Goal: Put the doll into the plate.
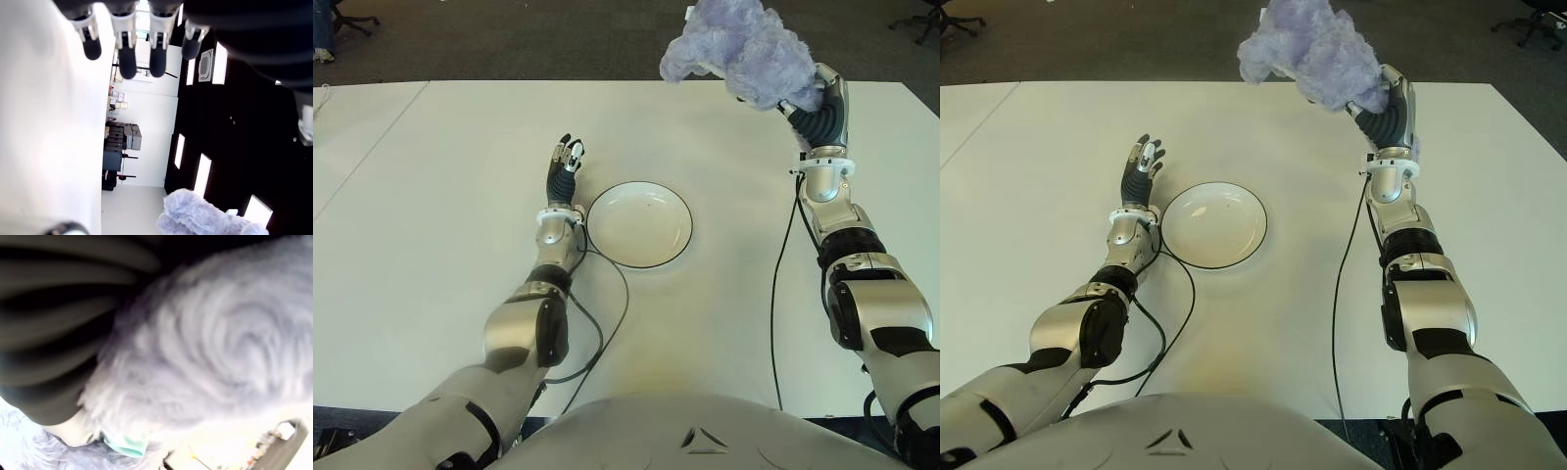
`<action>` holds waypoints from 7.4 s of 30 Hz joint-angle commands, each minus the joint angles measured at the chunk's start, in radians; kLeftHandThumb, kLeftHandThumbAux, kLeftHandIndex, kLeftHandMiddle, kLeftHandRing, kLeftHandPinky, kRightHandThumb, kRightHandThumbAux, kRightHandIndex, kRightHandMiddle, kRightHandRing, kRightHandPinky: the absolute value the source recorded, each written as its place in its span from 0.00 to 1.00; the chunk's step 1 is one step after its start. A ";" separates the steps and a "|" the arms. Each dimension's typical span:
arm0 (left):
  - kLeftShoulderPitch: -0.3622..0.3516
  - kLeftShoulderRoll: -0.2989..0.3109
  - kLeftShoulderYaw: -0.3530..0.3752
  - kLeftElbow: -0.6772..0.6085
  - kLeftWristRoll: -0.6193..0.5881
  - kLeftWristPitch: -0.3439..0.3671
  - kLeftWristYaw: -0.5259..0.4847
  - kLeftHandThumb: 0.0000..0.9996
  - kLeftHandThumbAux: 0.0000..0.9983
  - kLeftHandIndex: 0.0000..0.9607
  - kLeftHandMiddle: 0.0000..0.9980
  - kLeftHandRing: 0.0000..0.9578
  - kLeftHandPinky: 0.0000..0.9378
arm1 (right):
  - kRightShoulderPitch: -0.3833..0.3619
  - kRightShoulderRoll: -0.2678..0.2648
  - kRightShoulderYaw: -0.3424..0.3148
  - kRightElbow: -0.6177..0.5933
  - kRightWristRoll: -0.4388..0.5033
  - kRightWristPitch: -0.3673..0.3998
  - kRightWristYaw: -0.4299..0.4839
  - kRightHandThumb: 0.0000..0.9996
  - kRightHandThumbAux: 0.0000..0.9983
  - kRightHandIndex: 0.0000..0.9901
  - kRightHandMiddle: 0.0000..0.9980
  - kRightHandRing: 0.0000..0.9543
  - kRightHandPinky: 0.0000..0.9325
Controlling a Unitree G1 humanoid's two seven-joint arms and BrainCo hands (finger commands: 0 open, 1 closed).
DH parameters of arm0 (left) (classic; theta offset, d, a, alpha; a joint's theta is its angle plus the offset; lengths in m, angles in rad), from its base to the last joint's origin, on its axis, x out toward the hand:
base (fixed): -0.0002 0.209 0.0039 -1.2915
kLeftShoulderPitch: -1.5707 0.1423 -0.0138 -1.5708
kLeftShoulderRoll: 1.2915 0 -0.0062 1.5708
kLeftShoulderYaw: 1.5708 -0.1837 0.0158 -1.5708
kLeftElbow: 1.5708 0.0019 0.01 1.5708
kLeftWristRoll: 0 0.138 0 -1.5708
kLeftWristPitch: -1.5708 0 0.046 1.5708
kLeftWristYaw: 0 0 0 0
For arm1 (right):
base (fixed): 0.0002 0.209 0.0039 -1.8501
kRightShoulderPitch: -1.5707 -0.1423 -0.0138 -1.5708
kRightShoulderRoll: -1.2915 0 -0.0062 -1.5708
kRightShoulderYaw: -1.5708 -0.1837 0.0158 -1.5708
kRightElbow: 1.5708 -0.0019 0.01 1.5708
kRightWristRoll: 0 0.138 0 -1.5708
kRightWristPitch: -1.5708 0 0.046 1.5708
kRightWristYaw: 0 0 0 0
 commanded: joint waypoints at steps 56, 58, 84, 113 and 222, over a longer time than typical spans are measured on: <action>0.236 -0.054 -0.021 0.139 0.017 0.091 0.064 0.00 0.40 0.11 0.20 0.19 0.11 | 0.384 0.102 0.065 -0.789 0.220 0.138 0.554 0.35 0.78 0.77 0.88 0.92 0.93; 0.238 -0.055 -0.023 0.140 0.021 0.092 0.069 0.00 0.41 0.11 0.20 0.19 0.11 | 0.392 0.113 0.072 -0.795 0.204 0.121 0.545 0.35 0.78 0.78 0.88 0.93 0.95; 0.232 -0.058 -0.027 0.141 0.032 0.103 0.084 0.00 0.41 0.12 0.21 0.21 0.11 | 0.509 0.131 0.129 -0.735 0.058 0.008 0.498 0.34 0.78 0.80 0.89 0.94 0.96; 0.250 -0.065 -0.065 0.136 0.066 0.059 0.121 0.00 0.44 0.07 0.18 0.17 0.09 | 0.607 0.110 0.193 -0.587 -0.031 0.138 0.516 0.42 0.71 0.77 0.87 0.91 0.94; 0.327 -0.040 0.152 0.109 -0.291 0.034 -0.122 0.00 0.42 0.01 0.15 0.17 0.17 | 0.491 -0.032 0.353 -0.277 -0.523 -0.228 -0.117 0.42 0.75 0.74 0.86 0.92 0.96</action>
